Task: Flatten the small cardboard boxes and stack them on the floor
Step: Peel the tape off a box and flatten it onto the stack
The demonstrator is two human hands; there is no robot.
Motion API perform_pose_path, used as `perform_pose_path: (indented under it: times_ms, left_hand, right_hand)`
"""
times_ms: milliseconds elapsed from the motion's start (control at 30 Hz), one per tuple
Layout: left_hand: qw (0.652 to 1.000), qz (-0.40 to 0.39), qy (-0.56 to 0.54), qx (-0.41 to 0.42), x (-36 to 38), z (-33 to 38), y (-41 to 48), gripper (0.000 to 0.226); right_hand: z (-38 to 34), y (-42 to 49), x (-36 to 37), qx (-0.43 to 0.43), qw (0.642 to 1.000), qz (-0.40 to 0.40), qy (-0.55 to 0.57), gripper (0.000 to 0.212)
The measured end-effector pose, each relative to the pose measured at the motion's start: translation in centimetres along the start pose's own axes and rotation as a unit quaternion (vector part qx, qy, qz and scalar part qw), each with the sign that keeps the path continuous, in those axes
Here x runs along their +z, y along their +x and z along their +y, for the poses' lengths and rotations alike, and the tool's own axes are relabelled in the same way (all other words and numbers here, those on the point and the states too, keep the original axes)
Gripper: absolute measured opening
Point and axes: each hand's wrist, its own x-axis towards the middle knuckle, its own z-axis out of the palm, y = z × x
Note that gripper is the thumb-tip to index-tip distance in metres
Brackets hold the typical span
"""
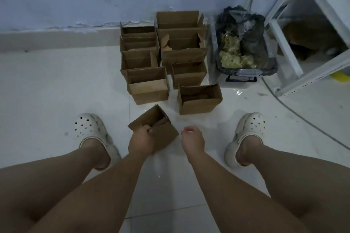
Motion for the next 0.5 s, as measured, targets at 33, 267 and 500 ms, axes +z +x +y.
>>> perform_pose_path:
  times_ms: [33, 267, 500]
  left_hand:
    - [0.997, 0.002, -0.072, -0.020, -0.5, 0.5, -0.3, 0.021]
    - [0.907, -0.097, -0.391, -0.122, -3.3, 3.4, -3.9, 0.018]
    - [0.790, -0.180, -0.556, -0.184, -4.7, 4.8, -7.0, 0.021]
  right_hand:
    - [0.2, -0.5, -0.5, 0.004, 1.000, 0.012, 0.014, 0.027]
    - [1.8, -3.0, -3.8, 0.034, 0.990, -0.005, 0.139, 0.063]
    - [1.3, -5.2, -5.5, 0.003, 0.959, -0.170, 0.227, 0.087]
